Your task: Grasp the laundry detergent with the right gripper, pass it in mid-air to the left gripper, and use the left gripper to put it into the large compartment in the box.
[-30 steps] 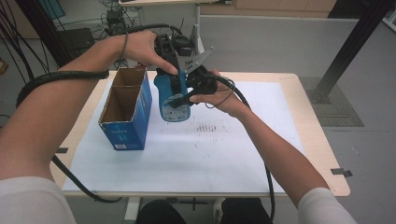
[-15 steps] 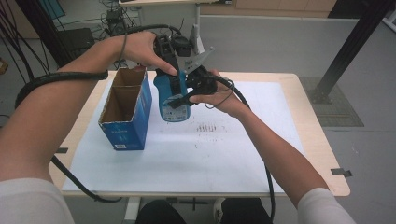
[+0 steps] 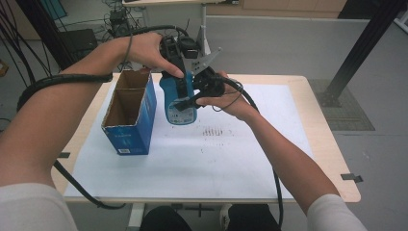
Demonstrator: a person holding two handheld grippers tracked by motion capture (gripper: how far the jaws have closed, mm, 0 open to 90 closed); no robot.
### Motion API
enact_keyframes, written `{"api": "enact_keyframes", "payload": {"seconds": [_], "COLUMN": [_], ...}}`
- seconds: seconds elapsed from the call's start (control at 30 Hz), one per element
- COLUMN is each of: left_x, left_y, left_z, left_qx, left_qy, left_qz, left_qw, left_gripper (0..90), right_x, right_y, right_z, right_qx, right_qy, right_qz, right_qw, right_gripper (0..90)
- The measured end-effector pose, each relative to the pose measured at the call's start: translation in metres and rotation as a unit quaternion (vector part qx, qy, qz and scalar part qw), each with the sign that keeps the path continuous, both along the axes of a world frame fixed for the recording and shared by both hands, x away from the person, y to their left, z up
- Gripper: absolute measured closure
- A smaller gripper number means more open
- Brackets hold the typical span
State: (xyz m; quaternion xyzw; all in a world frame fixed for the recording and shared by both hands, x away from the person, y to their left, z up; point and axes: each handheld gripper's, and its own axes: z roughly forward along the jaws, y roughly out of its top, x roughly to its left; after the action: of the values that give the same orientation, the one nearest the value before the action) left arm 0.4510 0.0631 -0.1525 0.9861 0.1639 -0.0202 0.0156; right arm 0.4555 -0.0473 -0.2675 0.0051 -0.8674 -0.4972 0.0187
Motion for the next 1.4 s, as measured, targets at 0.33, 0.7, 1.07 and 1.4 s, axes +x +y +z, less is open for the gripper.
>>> {"api": "enact_keyframes", "payload": {"seconds": [0.33,0.7,1.07,1.4], "left_x": [-0.0002,-0.0007,-0.0018,-0.0015], "left_y": [0.0003,-0.0003,-0.0001,0.0], "left_z": [0.0004,0.0007,0.0028,0.0019], "left_qx": [0.001,0.0,0.0,0.002], "left_qy": [-0.001,0.002,-0.004,-0.003], "left_qz": [0.002,0.0,-0.002,-0.003], "left_qw": [1.0,1.0,1.0,1.0], "left_gripper": [9.4,10.1,10.7,11.1], "right_x": [-0.0006,-0.0016,-0.0033,-0.0034], "right_y": [0.0015,0.001,0.0002,-0.0004], "right_z": [0.0001,0.0011,0.0025,0.0029], "right_qx": [0.003,0.004,0.004,0.005], "right_qy": [-0.003,-0.003,-0.006,-0.01], "right_qz": [0.007,0.009,0.01,0.01], "right_qw": [1.0,0.9999,0.9999,0.9999], "right_gripper": [44.6,44.6,44.6,44.5]}}
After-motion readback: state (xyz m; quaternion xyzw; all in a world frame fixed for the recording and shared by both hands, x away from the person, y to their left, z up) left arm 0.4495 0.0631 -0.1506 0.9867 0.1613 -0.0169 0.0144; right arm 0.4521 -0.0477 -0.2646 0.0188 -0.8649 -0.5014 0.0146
